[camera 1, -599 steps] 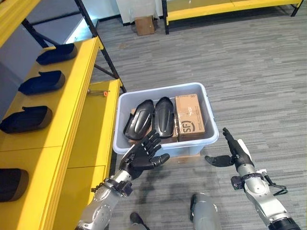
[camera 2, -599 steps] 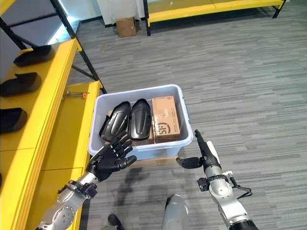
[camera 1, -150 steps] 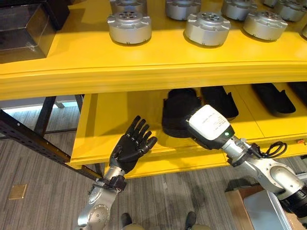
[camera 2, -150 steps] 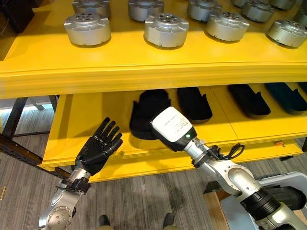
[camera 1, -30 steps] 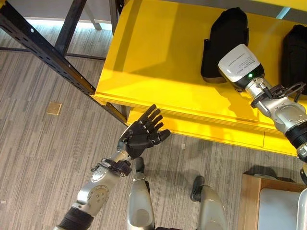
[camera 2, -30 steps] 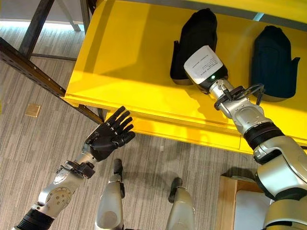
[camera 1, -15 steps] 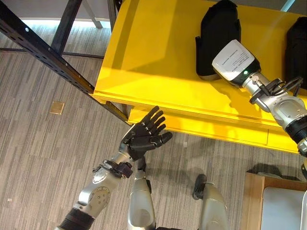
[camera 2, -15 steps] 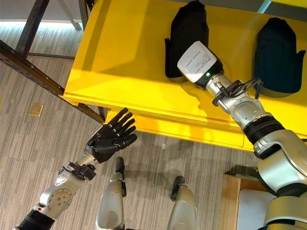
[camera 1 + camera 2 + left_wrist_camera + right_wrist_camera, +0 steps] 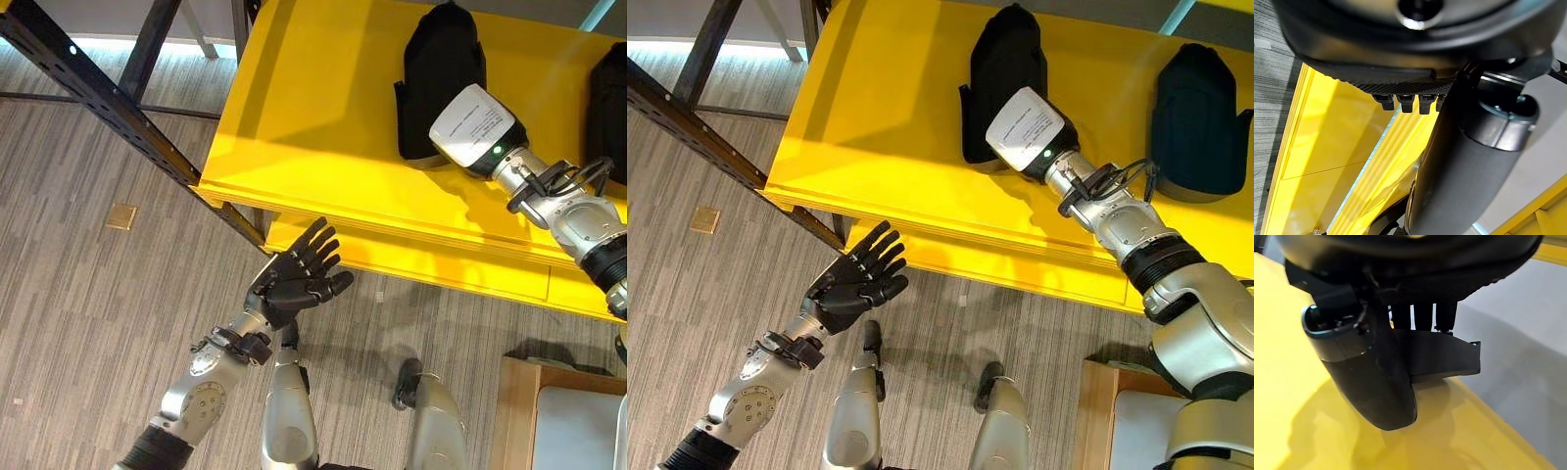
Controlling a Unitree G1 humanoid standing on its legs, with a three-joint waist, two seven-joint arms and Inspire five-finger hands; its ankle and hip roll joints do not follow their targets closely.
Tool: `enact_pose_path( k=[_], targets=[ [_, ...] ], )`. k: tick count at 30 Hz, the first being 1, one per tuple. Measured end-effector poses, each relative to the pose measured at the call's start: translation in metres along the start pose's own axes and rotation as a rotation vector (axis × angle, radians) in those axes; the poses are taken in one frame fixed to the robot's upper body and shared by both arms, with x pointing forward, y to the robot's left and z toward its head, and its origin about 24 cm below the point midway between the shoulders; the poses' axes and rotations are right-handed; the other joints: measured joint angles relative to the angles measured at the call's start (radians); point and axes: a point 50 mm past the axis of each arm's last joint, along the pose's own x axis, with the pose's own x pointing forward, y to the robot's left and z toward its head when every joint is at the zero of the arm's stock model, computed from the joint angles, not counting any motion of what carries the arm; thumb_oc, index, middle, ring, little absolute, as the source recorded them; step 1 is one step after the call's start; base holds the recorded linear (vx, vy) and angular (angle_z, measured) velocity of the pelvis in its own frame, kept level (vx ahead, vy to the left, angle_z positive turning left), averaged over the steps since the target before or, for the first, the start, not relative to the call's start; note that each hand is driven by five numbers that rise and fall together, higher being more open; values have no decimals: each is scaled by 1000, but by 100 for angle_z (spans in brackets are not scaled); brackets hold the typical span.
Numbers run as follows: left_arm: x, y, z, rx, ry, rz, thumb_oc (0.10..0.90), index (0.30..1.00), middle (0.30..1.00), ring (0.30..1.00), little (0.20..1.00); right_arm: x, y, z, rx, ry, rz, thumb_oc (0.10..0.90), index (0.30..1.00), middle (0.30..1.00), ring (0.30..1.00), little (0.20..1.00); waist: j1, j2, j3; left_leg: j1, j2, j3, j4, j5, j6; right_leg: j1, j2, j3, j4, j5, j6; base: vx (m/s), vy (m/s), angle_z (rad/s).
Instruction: Move parts from the plastic box to the shelf.
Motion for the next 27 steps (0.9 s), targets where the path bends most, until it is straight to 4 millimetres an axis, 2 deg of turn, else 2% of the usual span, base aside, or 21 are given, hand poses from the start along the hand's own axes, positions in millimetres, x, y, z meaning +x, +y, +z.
enact_pose_path(
  k=[7,8,15,27],
  targets=[
    [1,0,1,2,-4,-4,900,1000,1000,1000,1000,-1,4,-6,34,68,26,400,300,300,300,300,-6,0,0,-2,-1,4,0,1,0,-1,-4,0,-3,0,0,0,10,0],
    [2,-1,2,4,-7,-6,900,1000,1000,1000,1000,-1,5,-5,36,71,32,900,1000,1000,1000,1000,-8,0,0,-2,-2,5,0,1,0,-1,-5,0,-2,0,0,1,34,0],
    [4,-1,4,8,-13,-9,900,1000,1000,1000,1000,0,9,-7,82,141,69,900,1000,1000,1000,1000,-10,0,0,0,-2,7,0,1,1,-2,-6,1,-1,0,0,0,0,0],
    [3,1,3,7,-16,5,900,1000,1000,1000,1000,2,8,0,52,65,65,900,1000,1000,1000,1000,-10,1,0,4,-2,11,0,1,1,-3,-6,6,1,0,0,0,0,0]
  ],
)
